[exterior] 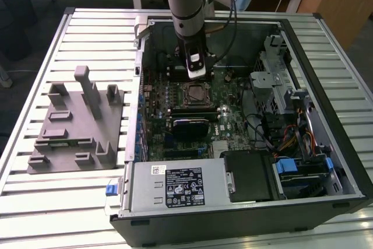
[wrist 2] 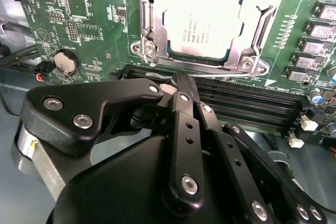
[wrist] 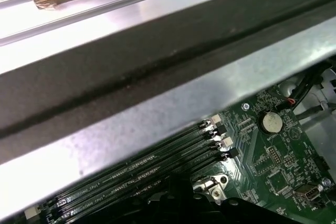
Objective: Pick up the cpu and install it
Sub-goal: 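Install the first cpu locking lever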
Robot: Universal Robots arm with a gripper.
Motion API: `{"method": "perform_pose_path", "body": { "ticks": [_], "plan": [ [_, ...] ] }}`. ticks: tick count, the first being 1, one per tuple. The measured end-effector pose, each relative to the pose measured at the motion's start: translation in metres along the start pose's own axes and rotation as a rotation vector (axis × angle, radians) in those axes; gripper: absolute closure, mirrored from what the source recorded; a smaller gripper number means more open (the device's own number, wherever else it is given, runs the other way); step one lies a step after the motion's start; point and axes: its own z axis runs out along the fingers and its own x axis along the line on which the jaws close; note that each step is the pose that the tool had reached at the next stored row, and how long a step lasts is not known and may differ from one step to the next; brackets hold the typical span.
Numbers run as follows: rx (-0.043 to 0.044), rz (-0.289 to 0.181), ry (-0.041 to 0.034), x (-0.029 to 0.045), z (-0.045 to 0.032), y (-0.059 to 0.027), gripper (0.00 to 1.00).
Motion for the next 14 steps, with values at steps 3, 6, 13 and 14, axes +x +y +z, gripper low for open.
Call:
{"method": "perform_pose_path", "body": {
  "ticks": [3, 6, 13, 14],
  "plan": [
    [0.0018, 0.000, -0.0015, 0.0002, 0.0010, -0.0001, 0.89],
    [0.0036, -0.001, -0.0029, 0.0004, 0.0019, -0.0001, 0.89],
    [0.0069, -0.002, -0.0068, 0.0009, 0.0048, -0.0008, 0.89],
    [0.0070, -0.002, -0.0074, 0.0009, 0.0053, -0.0010, 0.89]
  ]
}}
